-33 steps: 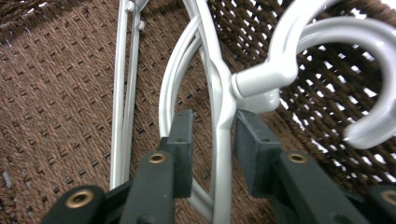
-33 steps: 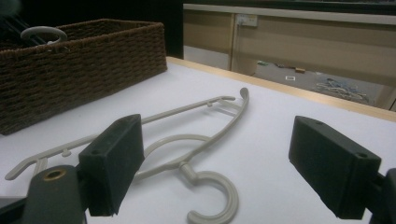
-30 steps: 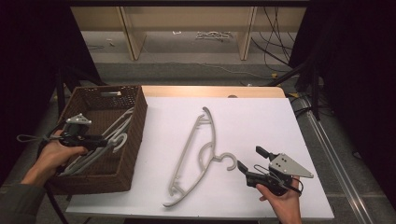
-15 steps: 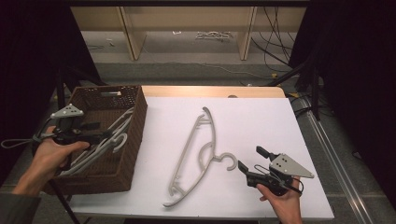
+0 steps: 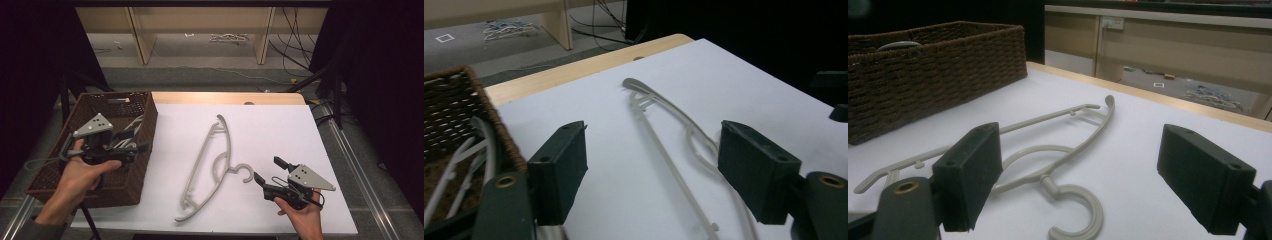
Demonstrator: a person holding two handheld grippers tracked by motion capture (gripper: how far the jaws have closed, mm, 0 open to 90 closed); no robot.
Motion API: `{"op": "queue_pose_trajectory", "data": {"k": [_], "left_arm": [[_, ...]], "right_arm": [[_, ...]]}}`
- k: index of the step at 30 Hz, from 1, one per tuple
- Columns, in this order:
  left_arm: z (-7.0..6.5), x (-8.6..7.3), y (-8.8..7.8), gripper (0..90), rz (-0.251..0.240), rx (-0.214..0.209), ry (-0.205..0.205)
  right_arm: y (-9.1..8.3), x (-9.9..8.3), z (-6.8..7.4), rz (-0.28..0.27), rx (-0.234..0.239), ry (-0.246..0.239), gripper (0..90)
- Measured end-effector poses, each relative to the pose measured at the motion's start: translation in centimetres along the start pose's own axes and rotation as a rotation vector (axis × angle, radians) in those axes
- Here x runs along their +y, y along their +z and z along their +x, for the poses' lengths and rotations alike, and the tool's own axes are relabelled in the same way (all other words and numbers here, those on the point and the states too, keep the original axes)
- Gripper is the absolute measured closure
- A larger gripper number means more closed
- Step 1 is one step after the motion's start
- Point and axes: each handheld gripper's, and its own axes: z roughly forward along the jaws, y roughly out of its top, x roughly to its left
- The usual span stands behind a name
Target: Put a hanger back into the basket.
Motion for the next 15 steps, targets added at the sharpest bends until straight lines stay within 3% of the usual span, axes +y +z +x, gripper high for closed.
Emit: {"op": "queue_pose_trajectory", "data": {"k": [5, 15], "left_arm": [[-1.6, 0.2, 1.1, 26.7, -0.016, -0.046, -0.005], [-4.1, -0.6, 3.6, 23.7, -0.017, -0.081, 0.049]], "right_arm": [[0.1, 0.0, -0.1, -0.006, 0.001, 0.000, 19.0], [0.0, 0.0, 0.0, -0.007, -0.003, 0.002, 19.1]]}}
